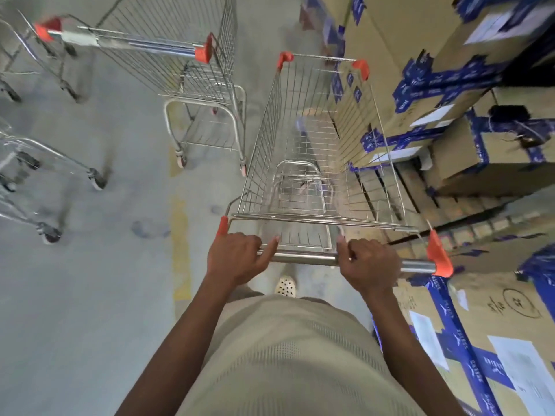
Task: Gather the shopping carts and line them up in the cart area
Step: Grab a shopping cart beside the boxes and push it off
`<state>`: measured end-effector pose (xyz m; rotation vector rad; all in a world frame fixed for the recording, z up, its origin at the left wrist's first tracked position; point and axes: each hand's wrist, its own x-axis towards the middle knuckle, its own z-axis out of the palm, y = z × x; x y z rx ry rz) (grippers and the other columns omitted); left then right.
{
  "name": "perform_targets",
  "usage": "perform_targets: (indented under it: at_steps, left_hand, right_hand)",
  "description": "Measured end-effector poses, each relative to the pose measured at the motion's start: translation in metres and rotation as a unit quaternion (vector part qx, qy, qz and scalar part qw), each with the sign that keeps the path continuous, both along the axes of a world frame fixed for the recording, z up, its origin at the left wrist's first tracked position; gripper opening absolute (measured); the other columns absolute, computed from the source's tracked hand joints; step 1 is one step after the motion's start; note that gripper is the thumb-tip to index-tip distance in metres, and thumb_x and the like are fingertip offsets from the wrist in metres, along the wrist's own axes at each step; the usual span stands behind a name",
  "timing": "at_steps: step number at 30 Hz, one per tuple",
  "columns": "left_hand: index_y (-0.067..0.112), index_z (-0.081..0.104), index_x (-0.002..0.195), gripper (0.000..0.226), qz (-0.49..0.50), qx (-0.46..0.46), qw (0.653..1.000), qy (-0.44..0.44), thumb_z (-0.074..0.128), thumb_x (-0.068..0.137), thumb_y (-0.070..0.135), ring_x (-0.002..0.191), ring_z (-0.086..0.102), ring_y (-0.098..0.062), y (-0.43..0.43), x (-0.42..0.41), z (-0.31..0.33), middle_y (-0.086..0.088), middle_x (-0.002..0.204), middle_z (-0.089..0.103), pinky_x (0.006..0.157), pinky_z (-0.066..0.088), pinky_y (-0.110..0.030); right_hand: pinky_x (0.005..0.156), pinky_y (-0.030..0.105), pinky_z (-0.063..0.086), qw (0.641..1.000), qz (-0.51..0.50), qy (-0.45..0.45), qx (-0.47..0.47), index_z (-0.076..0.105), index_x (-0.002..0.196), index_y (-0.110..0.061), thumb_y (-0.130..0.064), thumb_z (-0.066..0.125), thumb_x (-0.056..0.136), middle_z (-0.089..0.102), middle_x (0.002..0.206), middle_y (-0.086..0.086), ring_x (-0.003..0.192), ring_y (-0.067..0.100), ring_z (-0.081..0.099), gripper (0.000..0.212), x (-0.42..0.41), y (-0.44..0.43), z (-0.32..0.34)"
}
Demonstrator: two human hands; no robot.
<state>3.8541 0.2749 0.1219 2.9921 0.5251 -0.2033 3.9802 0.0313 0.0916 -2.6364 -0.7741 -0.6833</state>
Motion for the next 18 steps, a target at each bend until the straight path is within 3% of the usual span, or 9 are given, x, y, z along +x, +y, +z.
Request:
perform_targets:
  at_steps: [5, 11, 18]
  left_hand:
    - [0.018, 0.072, 0.060, 0.076, -0.007, 0.040, 0.999, -0.033, 0.018, 0.099, 0.054, 0.060, 0.068, -0.024, 0.039, 0.001, -0.004, -0.007, 0.046, 0.059, 0.123, 0.020, -0.043]
    - [0.021, 0.077, 0.060, 0.063, -0.005, 0.073, 0.993, -0.096, 0.030, 0.099, 0.039, 0.054, 0.066, -0.028, 0.081, -0.006, -0.009, -0.006, 0.038, 0.053, 0.119, 0.021, -0.032]
    - [0.020, 0.069, 0.046, 0.058, 0.000, 0.087, 0.988, -0.131, 0.037, 0.093, 0.030, 0.064, 0.068, -0.038, 0.095, -0.032, -0.001, -0.004, 0.030, 0.043, 0.089, 0.034, -0.031]
  right_hand:
    - [0.053, 0.026, 0.032, 0.997, 0.052, 0.042, -0.051, 0.052, 0.050, -0.017, -0.060, 0.046, 0.101, 0.048, 0.043, -0.001, 0.037, 0.028, 0.049, 0.066, -0.018, 0.028, 0.003]
    - [0.050, 0.031, 0.044, 0.987, 0.099, 0.078, -0.102, 0.059, 0.065, -0.017, -0.079, 0.047, 0.090, 0.056, 0.050, 0.000, 0.041, 0.030, 0.055, 0.068, -0.039, 0.059, 0.006]
    - [0.048, 0.029, 0.037, 0.983, 0.111, 0.095, -0.113, 0.055, 0.065, -0.017, -0.078, 0.059, 0.086, 0.052, 0.047, 0.000, 0.039, 0.029, 0.053, 0.064, -0.070, 0.077, 0.011]
